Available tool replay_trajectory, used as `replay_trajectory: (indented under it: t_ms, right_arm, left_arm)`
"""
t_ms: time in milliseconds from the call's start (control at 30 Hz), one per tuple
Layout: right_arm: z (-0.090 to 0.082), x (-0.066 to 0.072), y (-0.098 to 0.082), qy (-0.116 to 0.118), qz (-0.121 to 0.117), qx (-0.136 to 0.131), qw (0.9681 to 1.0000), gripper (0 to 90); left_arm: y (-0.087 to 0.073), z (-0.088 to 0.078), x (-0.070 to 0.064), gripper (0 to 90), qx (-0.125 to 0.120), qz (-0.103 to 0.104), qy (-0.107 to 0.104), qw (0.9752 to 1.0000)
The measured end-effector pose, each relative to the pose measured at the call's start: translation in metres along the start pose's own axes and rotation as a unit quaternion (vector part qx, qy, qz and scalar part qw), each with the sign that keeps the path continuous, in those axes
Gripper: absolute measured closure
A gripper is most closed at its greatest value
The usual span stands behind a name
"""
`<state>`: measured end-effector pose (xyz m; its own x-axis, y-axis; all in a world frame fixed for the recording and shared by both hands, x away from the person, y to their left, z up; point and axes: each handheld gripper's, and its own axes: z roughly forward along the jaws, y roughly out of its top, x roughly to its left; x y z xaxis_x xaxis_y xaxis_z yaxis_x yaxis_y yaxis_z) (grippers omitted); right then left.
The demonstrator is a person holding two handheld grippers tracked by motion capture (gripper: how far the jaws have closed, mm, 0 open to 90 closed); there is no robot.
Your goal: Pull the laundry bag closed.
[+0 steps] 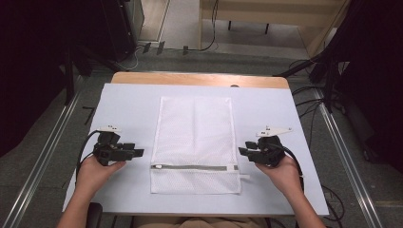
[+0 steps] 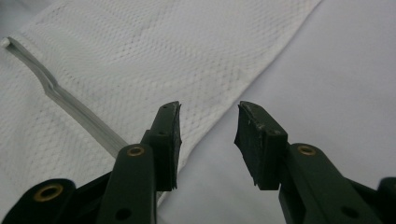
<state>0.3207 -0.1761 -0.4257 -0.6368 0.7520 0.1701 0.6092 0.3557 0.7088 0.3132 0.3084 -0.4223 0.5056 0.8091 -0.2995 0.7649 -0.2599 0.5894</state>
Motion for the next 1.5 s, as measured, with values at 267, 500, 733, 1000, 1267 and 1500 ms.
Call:
replay_trajectory:
  t_ms: [267,500,733,1000,1267,1500]
  right_arm:
    - [0.005,0.012,0.005,0.008,-0.018,0.003,0.9998,62.7]
    - [0.009,0.022,0.01,0.023,-0.023,0.005,0.9995,64.0]
    - [0.015,0.028,0.014,0.028,-0.039,0.007,0.9988,60.7]
    - [0.021,0.038,0.021,0.037,-0.041,0.011,0.9984,51.2]
    - [0.028,0.045,0.029,0.046,-0.05,0.016,0.9975,45.8]
    - [0.031,0.05,0.035,0.053,-0.058,0.02,0.9967,51.7]
  left_arm:
    - [-0.003,-0.003,0.0,44.1,-0.007,0.0,0.001,1.0]
    - [-0.005,-0.005,-0.001,43.9,-0.01,0.0,0.002,1.0]
    - [-0.005,-0.005,-0.003,45.9,-0.007,0.002,0.004,1.0]
    - [-0.005,-0.005,-0.002,44.7,-0.009,0.005,0.005,0.9999]
    - [-0.005,-0.005,-0.002,42.0,-0.011,0.001,0.007,0.9999]
    - [-0.004,-0.004,-0.002,41.8,-0.01,0.0,0.007,0.9999]
